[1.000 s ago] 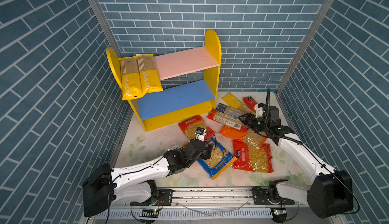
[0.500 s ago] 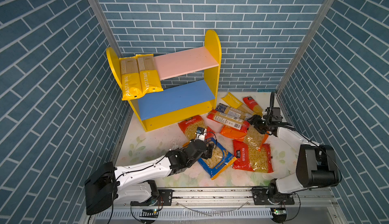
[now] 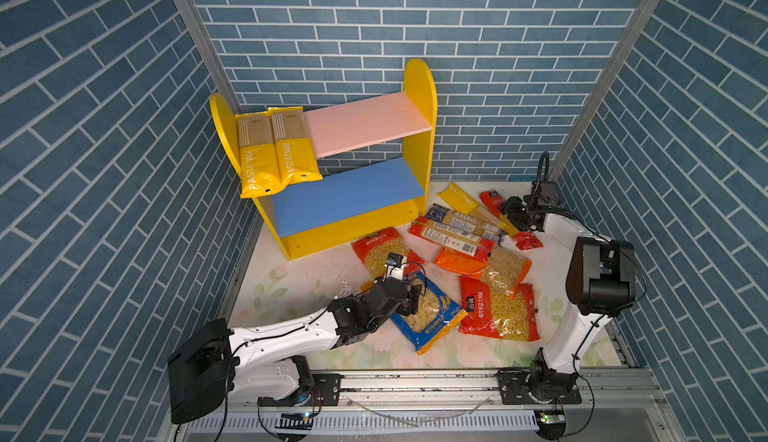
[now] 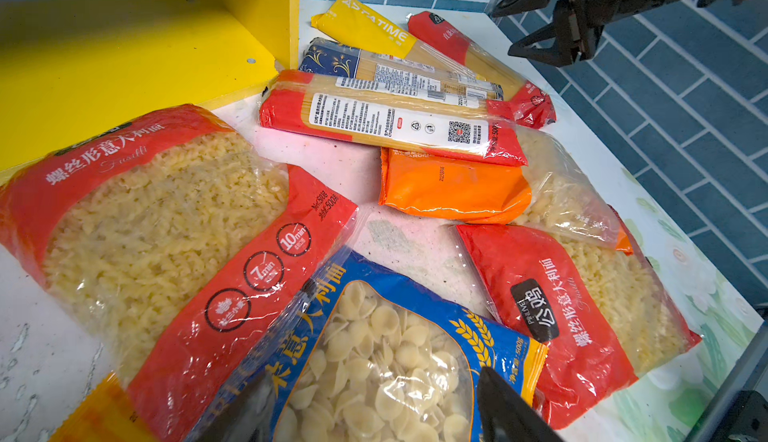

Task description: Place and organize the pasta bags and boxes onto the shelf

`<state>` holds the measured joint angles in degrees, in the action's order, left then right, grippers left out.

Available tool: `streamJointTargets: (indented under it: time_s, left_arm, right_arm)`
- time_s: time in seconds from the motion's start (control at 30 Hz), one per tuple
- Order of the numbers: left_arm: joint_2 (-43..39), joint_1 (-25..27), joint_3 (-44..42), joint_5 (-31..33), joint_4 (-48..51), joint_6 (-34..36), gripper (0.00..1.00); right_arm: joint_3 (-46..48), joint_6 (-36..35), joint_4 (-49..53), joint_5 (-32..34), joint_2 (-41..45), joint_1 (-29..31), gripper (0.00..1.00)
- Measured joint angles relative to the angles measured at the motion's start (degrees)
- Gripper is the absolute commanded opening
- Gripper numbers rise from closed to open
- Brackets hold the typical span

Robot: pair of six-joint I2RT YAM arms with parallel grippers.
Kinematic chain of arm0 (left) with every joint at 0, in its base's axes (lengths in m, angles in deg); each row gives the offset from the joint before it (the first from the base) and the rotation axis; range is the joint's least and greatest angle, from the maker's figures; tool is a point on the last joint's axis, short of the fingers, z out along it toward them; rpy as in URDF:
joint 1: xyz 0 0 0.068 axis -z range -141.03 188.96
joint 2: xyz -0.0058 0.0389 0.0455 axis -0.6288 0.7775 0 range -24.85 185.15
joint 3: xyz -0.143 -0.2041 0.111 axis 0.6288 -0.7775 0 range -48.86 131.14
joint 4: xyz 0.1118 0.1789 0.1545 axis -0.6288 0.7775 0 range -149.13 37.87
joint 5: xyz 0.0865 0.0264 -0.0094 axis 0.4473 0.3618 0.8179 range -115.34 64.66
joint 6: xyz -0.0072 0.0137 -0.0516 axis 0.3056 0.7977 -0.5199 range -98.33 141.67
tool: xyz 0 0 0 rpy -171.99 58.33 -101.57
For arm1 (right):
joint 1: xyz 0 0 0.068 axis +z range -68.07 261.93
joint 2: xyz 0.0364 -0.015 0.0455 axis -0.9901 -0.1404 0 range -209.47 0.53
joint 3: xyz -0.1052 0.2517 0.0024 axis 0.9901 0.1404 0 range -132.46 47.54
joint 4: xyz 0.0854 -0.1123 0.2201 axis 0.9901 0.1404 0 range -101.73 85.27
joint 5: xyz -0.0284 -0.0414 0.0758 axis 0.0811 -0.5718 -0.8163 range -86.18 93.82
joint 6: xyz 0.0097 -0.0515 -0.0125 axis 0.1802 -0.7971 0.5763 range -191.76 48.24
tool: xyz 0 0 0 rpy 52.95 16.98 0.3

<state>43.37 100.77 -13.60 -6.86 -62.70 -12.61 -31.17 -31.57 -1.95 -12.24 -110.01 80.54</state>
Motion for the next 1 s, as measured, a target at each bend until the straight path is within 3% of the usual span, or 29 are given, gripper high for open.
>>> streamJointTargets:
  time_s: [0.2,0.37,0.53,0.77,1.0]
  left_arm:
    - [-0.02,0.0,-0.94,0.42,-0.39,0.02,0.78]
    - [-0.02,0.0,-0.98,0.39,-0.83,0.07,0.78]
    - [0.04,0.0,-1.07,0.37,-1.46,0.04,0.78]
    - [0.66,0.0,-1.18,0.35,-1.75,0.07,0.79]
    - [0.81,0.0,-1.18,0.35,-1.92,0.07,0.79]
  right_arm:
    - [-1.77,-0.98,2.91,1.86,-4.0,1.16,0.62]
    - [-0.72,-1.31,3.13,2.54,-4.5,2.29,0.6]
    - [6.73,-1.49,-0.13,2.64,-0.85,3.74,0.54]
    - [16.81,-1.51,-3.65,2.01,7.1,7.43,0.53]
    - [17.92,-2.69,0.81,-0.11,11.08,7.41,0.63]
